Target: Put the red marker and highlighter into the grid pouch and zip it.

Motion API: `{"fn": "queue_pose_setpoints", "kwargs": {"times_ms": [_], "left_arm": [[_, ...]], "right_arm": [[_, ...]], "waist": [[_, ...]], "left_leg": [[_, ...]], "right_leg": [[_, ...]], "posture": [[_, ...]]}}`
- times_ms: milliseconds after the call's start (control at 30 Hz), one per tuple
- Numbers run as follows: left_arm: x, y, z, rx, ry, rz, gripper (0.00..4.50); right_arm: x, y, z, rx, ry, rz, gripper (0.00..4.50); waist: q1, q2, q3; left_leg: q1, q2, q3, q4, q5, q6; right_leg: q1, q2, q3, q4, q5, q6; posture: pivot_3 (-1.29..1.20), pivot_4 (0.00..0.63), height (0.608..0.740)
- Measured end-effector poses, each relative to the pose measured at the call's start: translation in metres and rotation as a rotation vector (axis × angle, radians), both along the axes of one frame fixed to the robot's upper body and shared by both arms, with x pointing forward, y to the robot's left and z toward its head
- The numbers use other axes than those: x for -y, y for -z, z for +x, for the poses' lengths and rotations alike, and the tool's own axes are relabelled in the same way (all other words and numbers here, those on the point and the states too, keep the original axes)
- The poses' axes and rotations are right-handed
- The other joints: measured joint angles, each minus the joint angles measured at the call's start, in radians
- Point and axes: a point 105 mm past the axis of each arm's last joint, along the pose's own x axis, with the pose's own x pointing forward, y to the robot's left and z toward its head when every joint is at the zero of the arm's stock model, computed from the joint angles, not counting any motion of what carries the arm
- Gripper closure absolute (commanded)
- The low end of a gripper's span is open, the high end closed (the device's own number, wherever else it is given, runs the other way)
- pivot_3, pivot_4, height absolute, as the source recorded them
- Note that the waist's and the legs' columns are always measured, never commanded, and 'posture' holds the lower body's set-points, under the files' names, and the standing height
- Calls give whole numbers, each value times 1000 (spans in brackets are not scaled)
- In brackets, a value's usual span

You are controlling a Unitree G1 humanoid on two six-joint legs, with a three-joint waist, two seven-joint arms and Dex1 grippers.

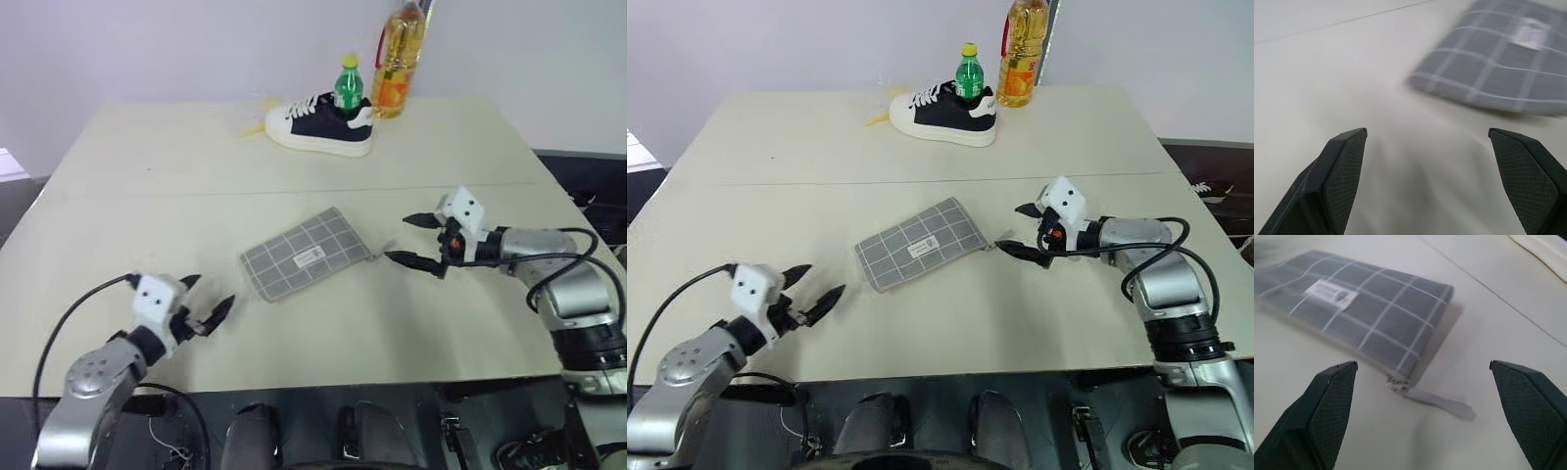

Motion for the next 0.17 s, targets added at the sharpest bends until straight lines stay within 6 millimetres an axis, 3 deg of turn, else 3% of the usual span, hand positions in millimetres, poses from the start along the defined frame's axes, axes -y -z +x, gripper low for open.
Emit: {"fn": "queue_pose_setpoints", "kwargs": {"times_ms": [167], "left_arm": [[-23, -2, -1, 32, -159, -73, 323]], "right_arm": [[16, 19, 2, -29, 90, 63, 0]], "waist": [[4, 0, 0]], "left_leg": [[0, 0, 0, 0, 0, 0]], "right_leg": [[2, 0, 0, 0, 0, 0]], "posture": [[0, 150, 705]]}}
